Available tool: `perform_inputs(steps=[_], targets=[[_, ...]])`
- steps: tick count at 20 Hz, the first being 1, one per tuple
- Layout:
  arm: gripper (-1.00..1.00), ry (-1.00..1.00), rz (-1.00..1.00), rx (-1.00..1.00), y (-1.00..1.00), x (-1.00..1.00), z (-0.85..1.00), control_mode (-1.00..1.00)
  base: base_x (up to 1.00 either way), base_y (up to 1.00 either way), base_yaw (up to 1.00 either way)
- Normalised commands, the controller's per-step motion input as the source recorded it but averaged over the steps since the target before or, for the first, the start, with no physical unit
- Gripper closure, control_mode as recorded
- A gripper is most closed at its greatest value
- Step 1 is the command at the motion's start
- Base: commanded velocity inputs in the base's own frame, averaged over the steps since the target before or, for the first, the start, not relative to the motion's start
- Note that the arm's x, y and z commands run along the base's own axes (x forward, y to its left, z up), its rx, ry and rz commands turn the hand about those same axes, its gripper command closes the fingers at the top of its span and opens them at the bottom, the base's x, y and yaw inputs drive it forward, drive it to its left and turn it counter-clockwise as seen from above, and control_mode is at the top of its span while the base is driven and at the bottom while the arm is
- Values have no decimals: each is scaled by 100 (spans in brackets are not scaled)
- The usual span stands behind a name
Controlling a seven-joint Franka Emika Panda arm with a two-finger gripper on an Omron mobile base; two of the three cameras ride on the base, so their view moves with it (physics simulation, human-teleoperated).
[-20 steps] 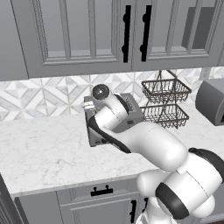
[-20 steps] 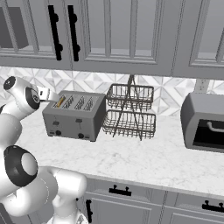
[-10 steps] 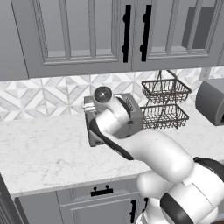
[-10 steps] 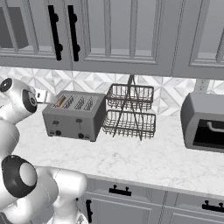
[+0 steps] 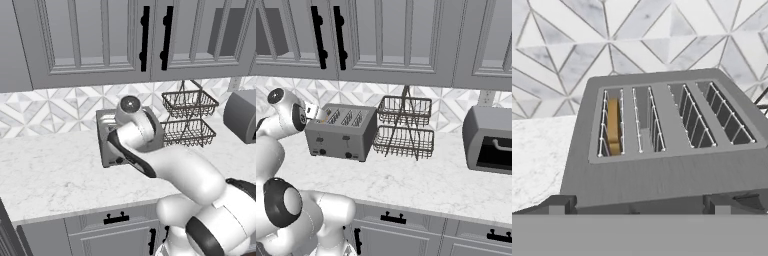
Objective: Start the toaster. Once the lever pops up, take the bread to the plate on the dining counter.
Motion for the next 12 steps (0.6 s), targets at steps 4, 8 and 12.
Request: perform_inputs(steps=[4, 8, 12], targets=[[-100, 7, 5, 0, -1, 28, 0, -100, 0, 0, 0], [-100, 11, 4, 0, 0, 48, 0, -100, 0, 0, 0], [-100, 9, 4, -2, 0, 25, 0, -100, 0, 0, 0]])
